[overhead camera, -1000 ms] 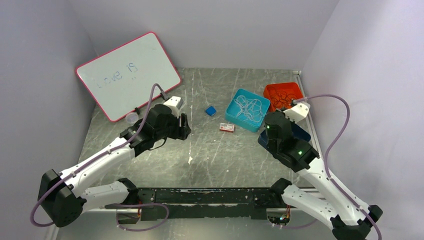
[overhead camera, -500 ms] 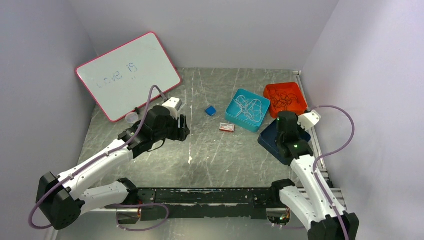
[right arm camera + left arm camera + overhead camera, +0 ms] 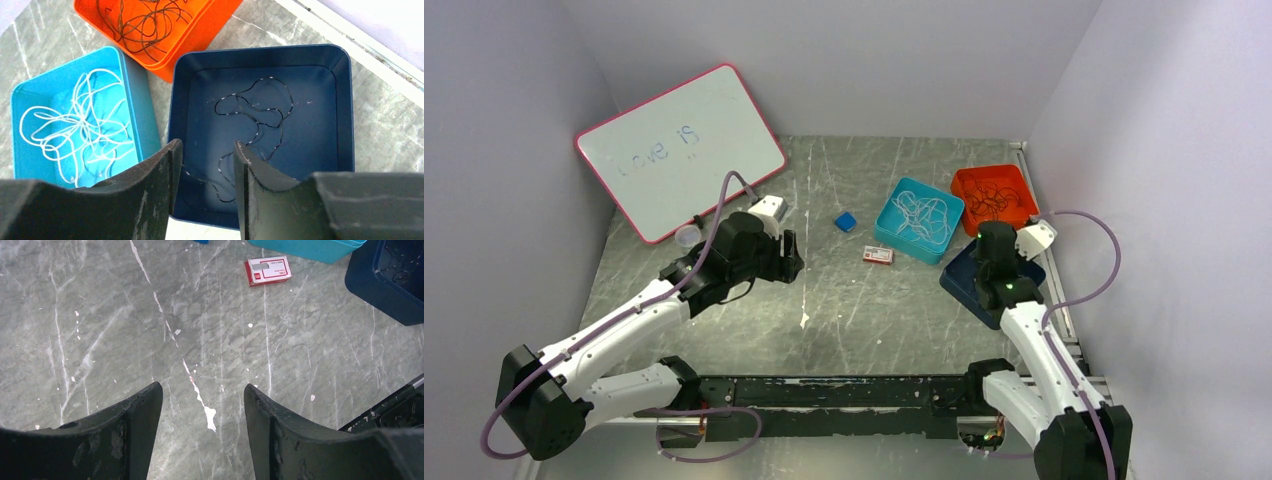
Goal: Untangle the cables
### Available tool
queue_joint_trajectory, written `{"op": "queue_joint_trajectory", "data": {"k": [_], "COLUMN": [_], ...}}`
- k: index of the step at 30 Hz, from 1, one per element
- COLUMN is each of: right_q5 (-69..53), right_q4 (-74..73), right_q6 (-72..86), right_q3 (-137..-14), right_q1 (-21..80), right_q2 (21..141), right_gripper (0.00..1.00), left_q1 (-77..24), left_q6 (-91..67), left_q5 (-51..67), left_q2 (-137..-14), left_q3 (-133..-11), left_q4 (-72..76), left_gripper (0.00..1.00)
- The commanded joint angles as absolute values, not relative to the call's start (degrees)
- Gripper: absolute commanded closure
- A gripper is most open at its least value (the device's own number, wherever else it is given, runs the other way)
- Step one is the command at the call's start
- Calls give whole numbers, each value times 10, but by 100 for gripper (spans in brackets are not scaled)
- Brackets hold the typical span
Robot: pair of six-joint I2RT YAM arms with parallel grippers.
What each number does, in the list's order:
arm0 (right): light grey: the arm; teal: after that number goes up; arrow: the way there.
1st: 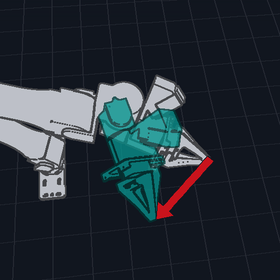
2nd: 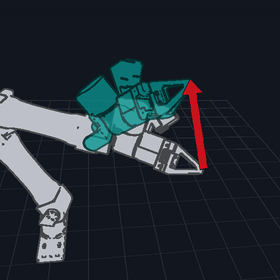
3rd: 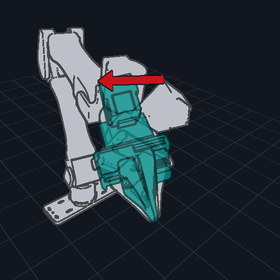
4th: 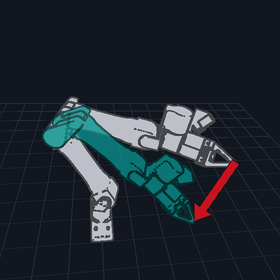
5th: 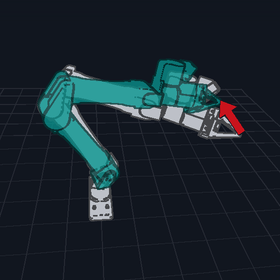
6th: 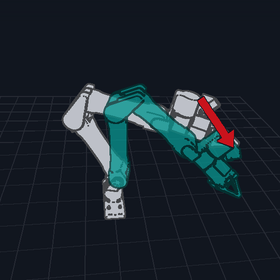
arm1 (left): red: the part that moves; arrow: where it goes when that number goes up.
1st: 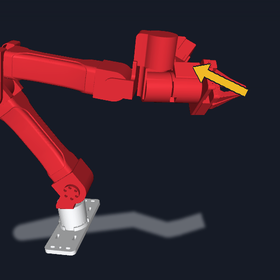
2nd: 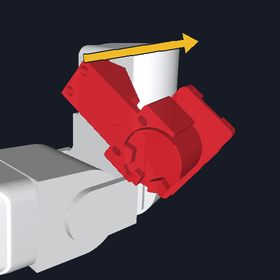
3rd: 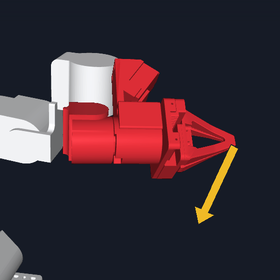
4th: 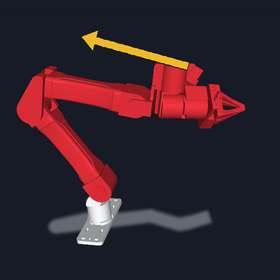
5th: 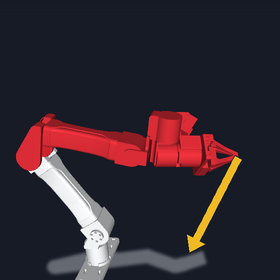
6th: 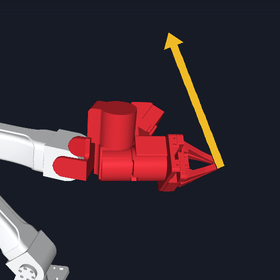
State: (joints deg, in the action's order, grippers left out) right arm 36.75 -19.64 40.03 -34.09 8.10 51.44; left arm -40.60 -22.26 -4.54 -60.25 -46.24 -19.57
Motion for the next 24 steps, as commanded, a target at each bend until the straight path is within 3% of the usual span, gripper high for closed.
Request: {"op": "queue_joint_trajectory", "data": {"k": [1, 8, 17, 24], "right_q5": [379, 370, 174, 4], "right_q4": [-202, -183, -161, -132], "right_q6": [405, 362, 223, 162], "right_q3": [-332, -350, -448, -484], "right_q1": [75, 75, 75, 82], "right_q2": [487, 459, 496, 498], "right_gripper": [53, 52, 41, 23], "left_q1": [-403, -403, -402, -385], "left_q6": [-217, -219, -237, -254], "left_q5": [-35, -33, -18, -61], "left_q2": [-595, -597, -629, -616], "left_q3": [-457, -456, -455, -471], "left_q4": [-192, -189, -156, -164], "left_gripper": [34, 34, 30, 14]}}
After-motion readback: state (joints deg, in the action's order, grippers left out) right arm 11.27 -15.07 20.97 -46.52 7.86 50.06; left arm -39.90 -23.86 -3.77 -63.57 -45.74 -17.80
